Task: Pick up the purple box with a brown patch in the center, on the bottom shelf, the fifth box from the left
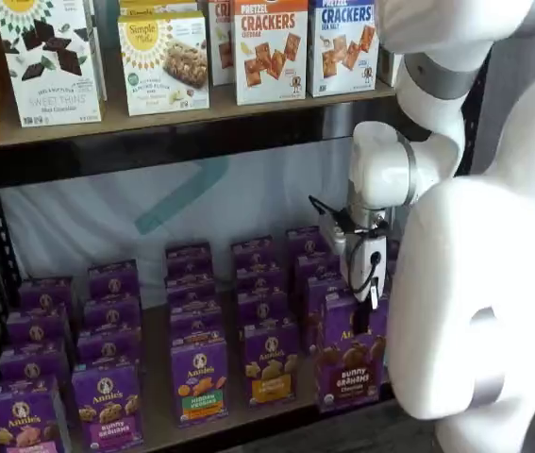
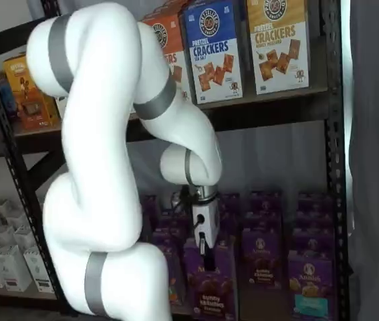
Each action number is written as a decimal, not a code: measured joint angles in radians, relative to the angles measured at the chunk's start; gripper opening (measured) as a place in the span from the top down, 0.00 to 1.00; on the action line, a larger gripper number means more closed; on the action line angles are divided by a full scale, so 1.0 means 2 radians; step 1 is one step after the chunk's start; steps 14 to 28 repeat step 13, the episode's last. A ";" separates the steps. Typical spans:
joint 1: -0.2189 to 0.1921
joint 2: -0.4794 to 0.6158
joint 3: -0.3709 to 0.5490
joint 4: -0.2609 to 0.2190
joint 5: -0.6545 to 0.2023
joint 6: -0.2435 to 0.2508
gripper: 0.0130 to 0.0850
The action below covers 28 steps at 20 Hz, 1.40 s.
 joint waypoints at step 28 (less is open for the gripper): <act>0.006 -0.129 0.021 0.034 0.118 -0.013 0.78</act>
